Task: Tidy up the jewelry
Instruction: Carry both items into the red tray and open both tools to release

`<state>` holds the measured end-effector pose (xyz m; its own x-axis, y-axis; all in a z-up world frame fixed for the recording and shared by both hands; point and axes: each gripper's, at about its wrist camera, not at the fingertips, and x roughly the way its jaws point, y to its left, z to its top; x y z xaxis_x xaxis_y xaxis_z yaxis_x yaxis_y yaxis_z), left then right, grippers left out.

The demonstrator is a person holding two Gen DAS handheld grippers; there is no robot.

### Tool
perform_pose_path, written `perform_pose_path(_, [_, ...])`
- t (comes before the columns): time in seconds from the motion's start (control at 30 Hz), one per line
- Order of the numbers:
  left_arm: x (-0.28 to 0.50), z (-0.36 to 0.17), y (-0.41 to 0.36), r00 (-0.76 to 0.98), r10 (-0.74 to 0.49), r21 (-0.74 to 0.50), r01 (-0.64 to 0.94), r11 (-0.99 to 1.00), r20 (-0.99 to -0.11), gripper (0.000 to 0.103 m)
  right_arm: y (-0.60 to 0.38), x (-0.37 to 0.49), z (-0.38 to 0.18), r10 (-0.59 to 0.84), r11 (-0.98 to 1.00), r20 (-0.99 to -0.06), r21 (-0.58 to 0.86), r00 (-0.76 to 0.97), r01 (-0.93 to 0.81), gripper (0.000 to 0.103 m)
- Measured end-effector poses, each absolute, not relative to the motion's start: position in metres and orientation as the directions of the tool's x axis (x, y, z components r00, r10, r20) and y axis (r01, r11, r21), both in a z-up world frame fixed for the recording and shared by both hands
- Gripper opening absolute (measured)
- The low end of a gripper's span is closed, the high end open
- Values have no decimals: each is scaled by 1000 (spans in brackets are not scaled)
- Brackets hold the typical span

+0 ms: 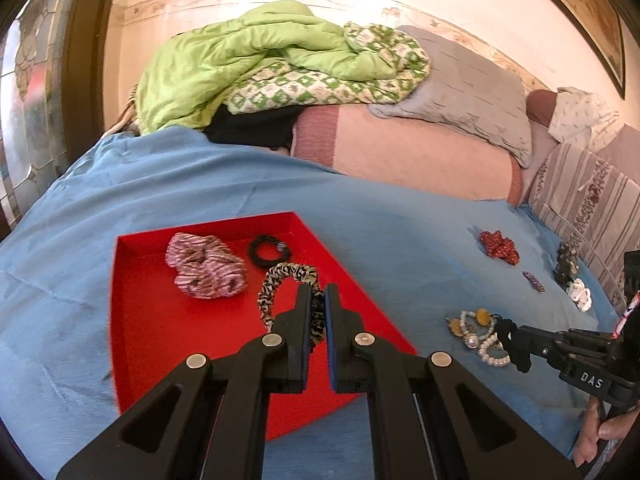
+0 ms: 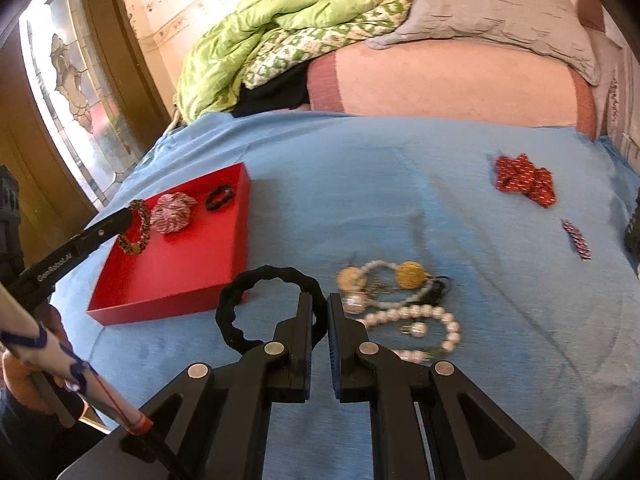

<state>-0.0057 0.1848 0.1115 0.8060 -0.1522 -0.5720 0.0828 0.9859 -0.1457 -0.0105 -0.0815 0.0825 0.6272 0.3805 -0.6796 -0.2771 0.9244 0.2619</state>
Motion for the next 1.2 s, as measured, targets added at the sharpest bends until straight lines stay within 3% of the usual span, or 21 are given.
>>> perform_pose_path(0.57, [-2, 96, 263, 768, -89, -211, -61, 976, -635, 6, 30, 14, 108, 454, 876, -687, 229, 567, -424, 8])
perform_pose_path(1.2, [42, 68, 286, 674, -86, -242, -141, 960, -734, 6, 104, 119, 79, 304, 923, -809, 118, 504, -367, 9])
